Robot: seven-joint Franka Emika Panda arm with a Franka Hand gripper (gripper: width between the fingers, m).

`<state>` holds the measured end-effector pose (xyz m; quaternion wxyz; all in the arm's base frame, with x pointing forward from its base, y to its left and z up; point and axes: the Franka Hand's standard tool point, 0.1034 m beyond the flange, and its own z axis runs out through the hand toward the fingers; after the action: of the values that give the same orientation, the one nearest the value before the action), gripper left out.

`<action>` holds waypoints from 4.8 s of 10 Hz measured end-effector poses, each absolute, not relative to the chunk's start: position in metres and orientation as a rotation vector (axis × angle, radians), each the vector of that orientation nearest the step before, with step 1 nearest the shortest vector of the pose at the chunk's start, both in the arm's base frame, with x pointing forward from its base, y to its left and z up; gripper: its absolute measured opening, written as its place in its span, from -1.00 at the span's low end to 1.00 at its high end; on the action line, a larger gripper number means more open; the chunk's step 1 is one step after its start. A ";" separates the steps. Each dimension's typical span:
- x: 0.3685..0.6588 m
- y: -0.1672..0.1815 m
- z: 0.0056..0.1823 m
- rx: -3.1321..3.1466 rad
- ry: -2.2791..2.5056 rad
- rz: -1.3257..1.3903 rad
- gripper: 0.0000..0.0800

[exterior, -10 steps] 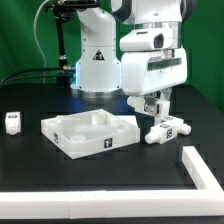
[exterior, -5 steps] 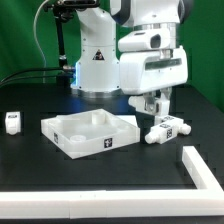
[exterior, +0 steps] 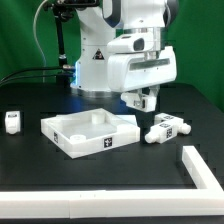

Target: Assemble one leg

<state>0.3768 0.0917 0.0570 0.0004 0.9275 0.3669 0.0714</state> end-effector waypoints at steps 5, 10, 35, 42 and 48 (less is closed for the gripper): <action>0.372 0.093 0.021 2.947 1.146 0.141 -0.28; 0.367 0.093 0.015 2.959 1.133 0.119 -0.28; 0.388 0.005 0.075 2.991 1.085 -0.108 0.62; 0.395 -0.065 0.062 2.971 1.108 -0.110 0.62; 0.427 -0.125 0.036 2.955 1.155 -0.111 0.62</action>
Offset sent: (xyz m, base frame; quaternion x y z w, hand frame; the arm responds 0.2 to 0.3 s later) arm 0.0019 0.0064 -0.0190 0.0019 0.0067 0.0115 0.9999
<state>0.4273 -0.1247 0.0358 -0.0167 0.9308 0.3636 -0.0349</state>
